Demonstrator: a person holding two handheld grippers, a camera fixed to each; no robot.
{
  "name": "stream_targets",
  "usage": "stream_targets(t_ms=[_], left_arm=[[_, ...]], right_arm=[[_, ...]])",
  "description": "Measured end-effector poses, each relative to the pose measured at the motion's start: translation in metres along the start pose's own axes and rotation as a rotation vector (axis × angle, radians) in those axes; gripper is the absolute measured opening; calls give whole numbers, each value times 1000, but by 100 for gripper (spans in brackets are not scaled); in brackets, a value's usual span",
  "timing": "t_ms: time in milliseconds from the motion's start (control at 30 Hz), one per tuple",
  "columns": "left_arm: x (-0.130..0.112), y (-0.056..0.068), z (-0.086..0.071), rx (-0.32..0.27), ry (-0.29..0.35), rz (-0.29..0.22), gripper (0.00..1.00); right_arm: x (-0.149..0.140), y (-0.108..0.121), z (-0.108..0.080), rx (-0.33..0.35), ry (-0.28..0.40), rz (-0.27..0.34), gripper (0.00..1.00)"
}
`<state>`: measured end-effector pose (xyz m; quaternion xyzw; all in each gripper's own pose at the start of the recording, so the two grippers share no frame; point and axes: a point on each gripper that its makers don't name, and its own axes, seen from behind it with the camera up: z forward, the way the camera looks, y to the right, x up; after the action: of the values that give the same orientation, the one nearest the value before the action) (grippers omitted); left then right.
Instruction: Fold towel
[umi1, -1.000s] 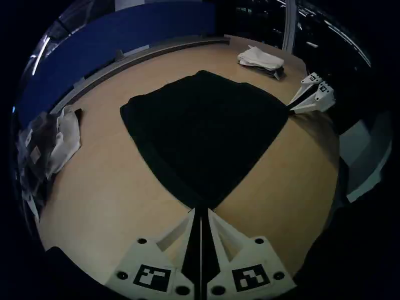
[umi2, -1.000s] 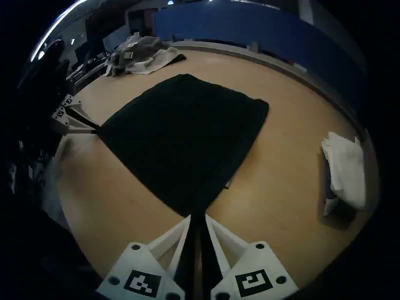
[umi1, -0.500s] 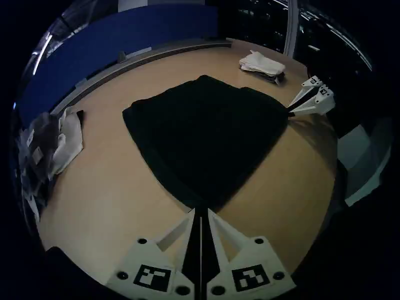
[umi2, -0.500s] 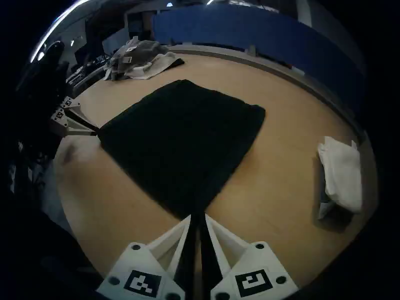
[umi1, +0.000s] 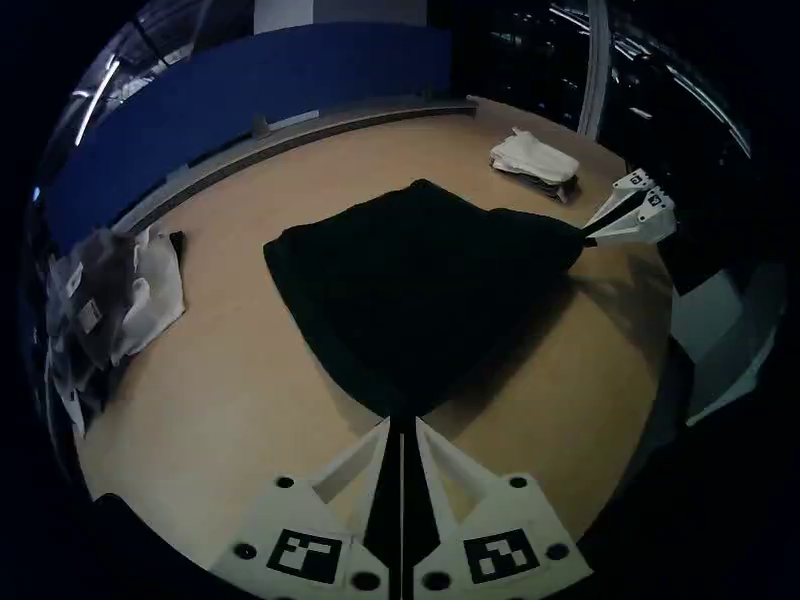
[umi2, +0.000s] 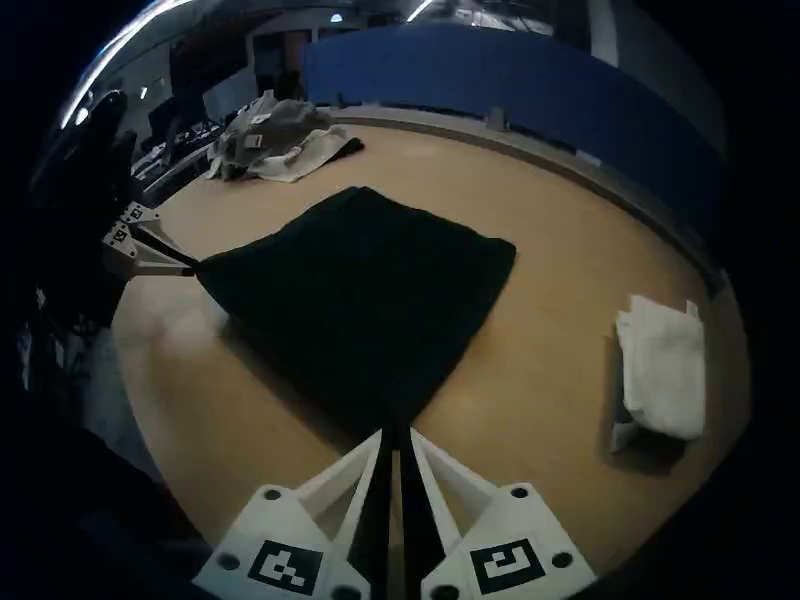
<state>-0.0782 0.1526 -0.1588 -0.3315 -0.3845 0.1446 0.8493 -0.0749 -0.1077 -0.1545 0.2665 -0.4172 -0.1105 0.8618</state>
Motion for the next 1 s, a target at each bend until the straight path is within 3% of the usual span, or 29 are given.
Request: stream_targets(t_ms=[1000], left_arm=[[64, -3, -54, 41, 99, -85, 1]], right_arm=[[46, 10, -58, -8, 35, -15, 5]])
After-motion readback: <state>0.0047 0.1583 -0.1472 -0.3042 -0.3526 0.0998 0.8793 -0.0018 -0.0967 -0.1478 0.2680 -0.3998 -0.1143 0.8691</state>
